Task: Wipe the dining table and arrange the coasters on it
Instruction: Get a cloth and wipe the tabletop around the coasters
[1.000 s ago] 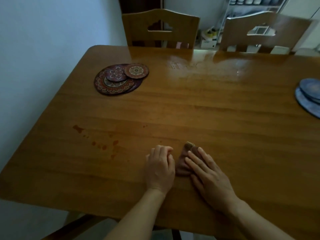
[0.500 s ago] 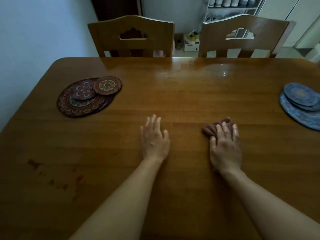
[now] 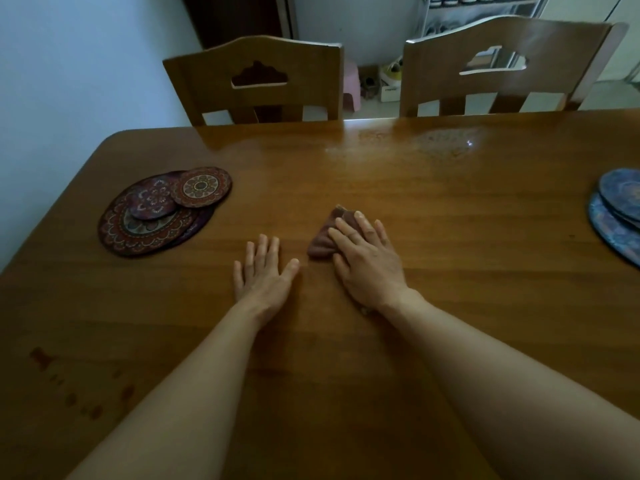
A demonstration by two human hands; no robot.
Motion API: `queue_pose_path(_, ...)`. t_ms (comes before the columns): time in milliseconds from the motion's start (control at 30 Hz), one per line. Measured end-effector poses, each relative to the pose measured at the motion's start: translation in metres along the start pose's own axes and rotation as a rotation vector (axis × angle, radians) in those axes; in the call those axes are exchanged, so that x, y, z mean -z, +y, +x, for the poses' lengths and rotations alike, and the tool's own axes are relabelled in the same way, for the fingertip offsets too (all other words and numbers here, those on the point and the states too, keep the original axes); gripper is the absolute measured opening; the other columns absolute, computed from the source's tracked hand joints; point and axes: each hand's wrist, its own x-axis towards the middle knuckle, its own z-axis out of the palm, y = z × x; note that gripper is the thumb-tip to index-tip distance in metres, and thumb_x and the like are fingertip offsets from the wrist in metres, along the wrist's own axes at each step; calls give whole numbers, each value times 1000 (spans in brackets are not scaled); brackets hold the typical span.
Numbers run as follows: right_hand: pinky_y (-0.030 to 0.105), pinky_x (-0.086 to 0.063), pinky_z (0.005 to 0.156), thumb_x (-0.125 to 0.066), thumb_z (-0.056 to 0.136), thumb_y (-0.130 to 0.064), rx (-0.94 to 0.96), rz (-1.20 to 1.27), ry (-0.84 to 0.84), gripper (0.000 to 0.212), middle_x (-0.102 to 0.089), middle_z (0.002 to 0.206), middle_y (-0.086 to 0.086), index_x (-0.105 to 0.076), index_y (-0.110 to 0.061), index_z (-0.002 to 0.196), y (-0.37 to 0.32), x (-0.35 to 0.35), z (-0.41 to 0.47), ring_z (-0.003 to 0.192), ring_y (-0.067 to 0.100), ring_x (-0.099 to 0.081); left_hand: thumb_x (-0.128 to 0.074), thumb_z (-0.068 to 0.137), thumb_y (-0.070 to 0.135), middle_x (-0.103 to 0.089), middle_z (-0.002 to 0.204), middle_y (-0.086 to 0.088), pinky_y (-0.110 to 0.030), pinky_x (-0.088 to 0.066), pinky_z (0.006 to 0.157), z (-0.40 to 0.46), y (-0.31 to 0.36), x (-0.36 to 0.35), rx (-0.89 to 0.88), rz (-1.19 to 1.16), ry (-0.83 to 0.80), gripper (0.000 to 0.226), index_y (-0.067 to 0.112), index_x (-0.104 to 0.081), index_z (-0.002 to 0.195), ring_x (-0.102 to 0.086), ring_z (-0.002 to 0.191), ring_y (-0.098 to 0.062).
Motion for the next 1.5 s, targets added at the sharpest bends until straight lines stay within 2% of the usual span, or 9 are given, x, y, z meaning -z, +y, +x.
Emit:
queue_pose_path(200,41,-3,122,-35,101,-36,-355,-9,86,54,-20,162,1,-29,-20,152,86,23,0,150,25,-5,-22,98,63,28,158,13,-39,21,116,-3,0,2,-25,-25,-46,72,32,9,155,31,143,-7)
queue_pose_path(367,42,-1,122,-25,102,-38,-525,-49,128,58,-18,161,12,-26,-9,153,74,19,25,149,33,1,-32,97,61,35,155,10,-41,22,115,-2,1,4,-28,73,-105,81,29,17,154,36,141,-12)
queue_pose_path(567,41,-1,121,-29,100,-41,-249,-17,72,55,-20,162,5,-29,-21,151,-2,1,77,150,29,1,-40,93,62,38,155,7,-43,21,116,1,3,6,-22,124,-124,92,27,22,152,37,140,-15)
queue_pose_path(733,40,-2,120,-32,101,-41,25,34,0,51,-19,162,-3,-31,-29,150,-57,-16,92,150,24,2,-22,88,76,24,161,4,-44,15,119,-6,-5,-17,-86,232,170,91,26,13,155,28,146,-14)
queue_pose_path(833,38,0,120,-32,100,-43,125,42,-38,51,-20,162,-8,-30,-33,150,-48,-15,87,151,20,2,-25,85,80,23,161,5,-44,15,119,-2,-4,-15,-75,212,135,94,29,13,154,28,146,-14)
queue_pose_path(1000,43,1,121,-35,99,-43,-53,17,34,51,-23,160,-9,-32,-33,149,-9,-4,51,151,18,-2,-42,82,77,34,157,8,-44,19,117,0,-3,0,-38,152,-43,103,33,18,153,34,142,-14)
queue_pose_path(1167,44,-2,122,-37,99,-42,-384,4,109,54,-21,161,-4,-31,-27,151,59,14,-7,151,21,-3,-42,82,79,37,155,8,-44,20,116,-1,-2,6,-35,146,-101,104,33,21,152,37,141,-15)
queue_pose_path(1300,43,-5,122,-33,100,-41,-525,-13,138,56,-19,162,1,-29,-22,153,51,10,-24,150,27,-1,-41,84,77,36,156,7,-44,20,116,-4,2,9,-28,148,-119,102,31,20,152,36,142,-16)
queue_pose_path(1500,42,-3,121,-36,100,-40,-110,75,97,53,-22,161,-3,-31,-26,151,-43,-14,-56,151,24,2,-26,95,67,28,159,10,-42,19,117,4,1,2,-19,94,-54,77,33,9,155,29,144,-11)
